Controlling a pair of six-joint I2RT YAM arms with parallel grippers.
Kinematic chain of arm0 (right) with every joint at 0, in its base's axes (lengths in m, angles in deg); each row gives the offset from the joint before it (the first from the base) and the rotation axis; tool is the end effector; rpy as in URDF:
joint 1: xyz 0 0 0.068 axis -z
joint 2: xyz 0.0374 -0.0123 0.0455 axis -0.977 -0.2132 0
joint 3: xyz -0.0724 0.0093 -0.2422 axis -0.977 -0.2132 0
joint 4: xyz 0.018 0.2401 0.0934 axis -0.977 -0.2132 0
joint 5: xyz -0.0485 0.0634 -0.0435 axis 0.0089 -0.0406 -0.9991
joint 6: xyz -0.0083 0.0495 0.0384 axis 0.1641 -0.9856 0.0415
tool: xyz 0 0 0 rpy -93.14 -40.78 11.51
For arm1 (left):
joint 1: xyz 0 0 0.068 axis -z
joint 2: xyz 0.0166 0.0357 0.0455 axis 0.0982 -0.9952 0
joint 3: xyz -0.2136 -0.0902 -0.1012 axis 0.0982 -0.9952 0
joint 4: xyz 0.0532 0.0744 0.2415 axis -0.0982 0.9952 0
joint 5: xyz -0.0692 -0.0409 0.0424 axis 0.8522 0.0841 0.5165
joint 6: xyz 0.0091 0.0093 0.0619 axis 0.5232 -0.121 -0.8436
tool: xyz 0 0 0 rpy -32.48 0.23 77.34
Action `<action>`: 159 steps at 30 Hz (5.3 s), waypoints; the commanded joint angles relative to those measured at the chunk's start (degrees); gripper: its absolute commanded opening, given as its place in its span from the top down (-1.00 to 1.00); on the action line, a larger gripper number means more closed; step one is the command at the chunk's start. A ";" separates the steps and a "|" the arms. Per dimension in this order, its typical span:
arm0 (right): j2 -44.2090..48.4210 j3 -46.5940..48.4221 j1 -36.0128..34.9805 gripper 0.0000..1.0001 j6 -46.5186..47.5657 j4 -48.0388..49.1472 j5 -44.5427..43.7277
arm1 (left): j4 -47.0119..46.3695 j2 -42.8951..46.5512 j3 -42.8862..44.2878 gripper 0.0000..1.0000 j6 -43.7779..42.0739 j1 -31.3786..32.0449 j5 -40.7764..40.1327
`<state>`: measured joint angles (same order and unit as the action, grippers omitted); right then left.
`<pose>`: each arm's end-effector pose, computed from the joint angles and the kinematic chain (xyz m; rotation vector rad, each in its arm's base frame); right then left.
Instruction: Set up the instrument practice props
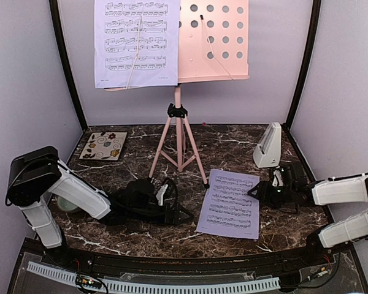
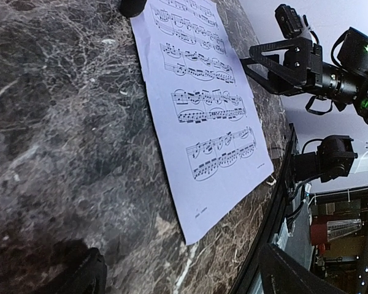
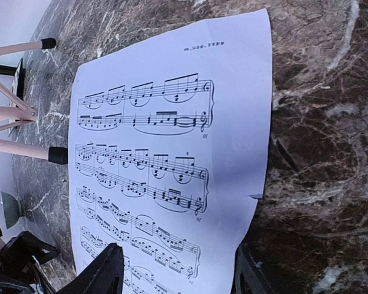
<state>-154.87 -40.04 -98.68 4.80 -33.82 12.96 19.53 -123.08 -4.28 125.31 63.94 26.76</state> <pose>0.2021 0.0918 0.1062 0.3755 2.4914 0.8387 0.1561 -0.2796 0.1074 0.3704 2.3183 -1.3956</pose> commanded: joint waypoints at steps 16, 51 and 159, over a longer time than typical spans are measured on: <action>3.05 -1.82 -0.98 -0.20 -7.17 13.55 13.38 | -5.21 -13.47 10.87 -0.59 6.06 1.46 -0.52; 4.93 -5.19 -1.66 -0.07 -14.86 -0.32 3.27 | -6.79 -14.86 11.85 -0.50 5.93 1.39 -1.33; 18.50 30.43 -22.40 1.00 37.15 -39.21 23.84 | 46.49 41.08 10.03 -0.98 -58.91 6.82 -8.59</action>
<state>-134.59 -12.93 -114.86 38.94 -69.84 44.06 49.87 -82.93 -0.59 71.63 70.59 18.84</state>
